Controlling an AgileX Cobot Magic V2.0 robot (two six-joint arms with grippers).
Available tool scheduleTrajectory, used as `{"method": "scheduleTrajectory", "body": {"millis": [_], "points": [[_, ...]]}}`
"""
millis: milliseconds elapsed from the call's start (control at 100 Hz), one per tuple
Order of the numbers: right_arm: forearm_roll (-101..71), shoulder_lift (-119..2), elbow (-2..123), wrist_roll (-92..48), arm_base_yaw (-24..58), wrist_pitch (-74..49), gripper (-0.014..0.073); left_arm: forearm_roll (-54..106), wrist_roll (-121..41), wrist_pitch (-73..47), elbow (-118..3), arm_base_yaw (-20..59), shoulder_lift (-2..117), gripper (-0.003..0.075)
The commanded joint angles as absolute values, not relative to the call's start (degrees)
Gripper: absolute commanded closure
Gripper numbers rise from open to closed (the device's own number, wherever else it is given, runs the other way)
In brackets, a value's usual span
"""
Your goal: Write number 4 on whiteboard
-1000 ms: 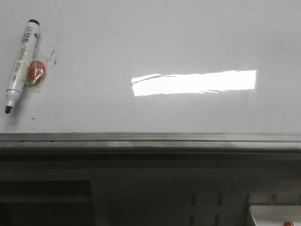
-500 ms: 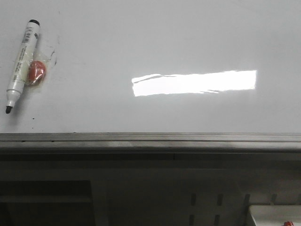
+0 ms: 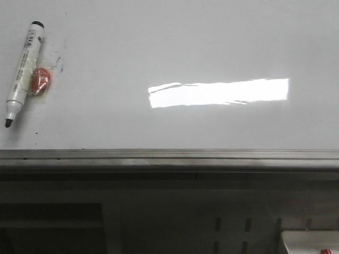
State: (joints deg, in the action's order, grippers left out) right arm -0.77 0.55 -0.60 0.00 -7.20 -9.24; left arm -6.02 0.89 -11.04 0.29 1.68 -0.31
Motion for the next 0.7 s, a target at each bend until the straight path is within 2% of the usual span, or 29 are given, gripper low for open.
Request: {"method": "scheduleTrajectory", "body": {"millis": [0, 150, 340, 510, 690], "points": [[-5.42, 0.85, -1.88, 0.00, -7.49, -3.90, 0.0658, -3.76, 2.28, -5.09, 1.81, 1.49, -1.45, 0.0741], [-8.64, -3.38, 0.23, 0.00, -7.49, -6.12, 0.0658, -3.64, 3.12, -5.64, -1.35, 1.49, 2.08, 0.0741], [-8.64, -11.85, 6.59, 0.00, -7.49, -9.14, 0.0658, -5.49, 3.12, -12.01, -9.01, 1.49, 11.07, 0.0741], [-8.64, -19.09, 11.30, 0.00, -7.49, -9.14, 0.0658, -5.49, 3.12, -4.67, -10.54, 1.49, 17.66, 0.0741], [-8.64, -20.91, 11.41, 0.00, -7.49, -8.01, 0.0658, -5.10, 3.12, -0.54, -10.54, 1.49, 20.57, 0.0739]]}}
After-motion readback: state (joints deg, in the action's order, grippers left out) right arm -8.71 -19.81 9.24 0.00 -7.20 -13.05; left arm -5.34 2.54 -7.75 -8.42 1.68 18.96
